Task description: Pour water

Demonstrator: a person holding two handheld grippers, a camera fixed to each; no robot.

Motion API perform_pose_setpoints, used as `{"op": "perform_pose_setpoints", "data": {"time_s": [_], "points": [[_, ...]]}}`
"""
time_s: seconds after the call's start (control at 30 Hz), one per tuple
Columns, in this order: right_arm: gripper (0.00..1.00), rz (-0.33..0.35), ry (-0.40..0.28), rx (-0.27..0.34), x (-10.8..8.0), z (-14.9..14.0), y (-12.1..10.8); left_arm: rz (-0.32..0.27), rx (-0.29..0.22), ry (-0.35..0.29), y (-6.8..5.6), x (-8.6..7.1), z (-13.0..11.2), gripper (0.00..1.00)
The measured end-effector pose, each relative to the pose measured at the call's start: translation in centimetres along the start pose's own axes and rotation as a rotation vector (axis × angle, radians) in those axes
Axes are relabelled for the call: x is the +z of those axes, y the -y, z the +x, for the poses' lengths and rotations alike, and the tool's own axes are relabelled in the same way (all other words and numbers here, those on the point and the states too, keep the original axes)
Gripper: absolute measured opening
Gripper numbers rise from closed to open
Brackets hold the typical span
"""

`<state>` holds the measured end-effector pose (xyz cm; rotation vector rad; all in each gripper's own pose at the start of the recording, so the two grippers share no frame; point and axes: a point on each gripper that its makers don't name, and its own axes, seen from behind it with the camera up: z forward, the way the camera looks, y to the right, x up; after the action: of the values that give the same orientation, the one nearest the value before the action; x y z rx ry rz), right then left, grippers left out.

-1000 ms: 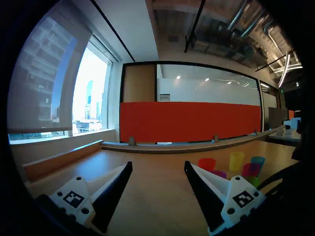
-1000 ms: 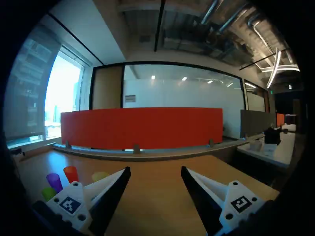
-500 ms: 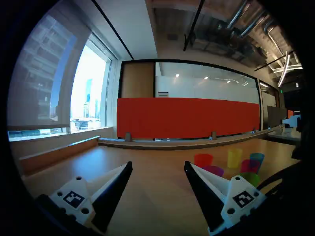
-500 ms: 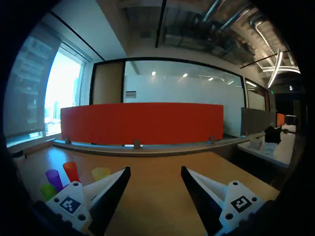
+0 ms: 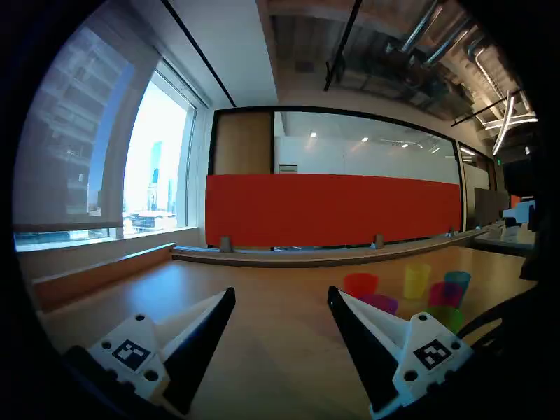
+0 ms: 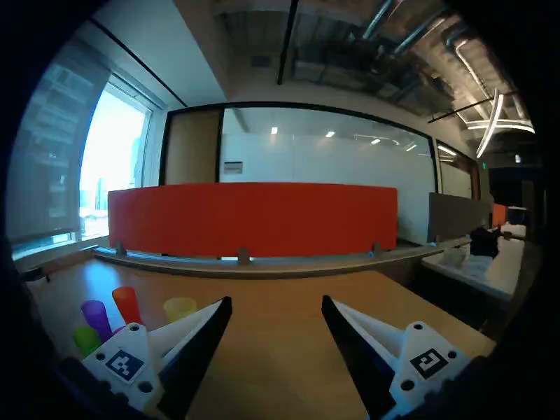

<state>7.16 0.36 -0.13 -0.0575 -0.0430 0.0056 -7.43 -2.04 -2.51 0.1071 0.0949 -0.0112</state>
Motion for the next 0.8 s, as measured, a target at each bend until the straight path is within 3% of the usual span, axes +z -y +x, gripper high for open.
{"op": "perform_pose_setpoints", "data": {"time_s": [0.8], "points": [[0.99, -0.014, -0.01, 0.004, -0.2, 0.2, -1.0, -0.009, 0.013, 0.037, -0.1, 0.8, -1.7, 0.98]]}}
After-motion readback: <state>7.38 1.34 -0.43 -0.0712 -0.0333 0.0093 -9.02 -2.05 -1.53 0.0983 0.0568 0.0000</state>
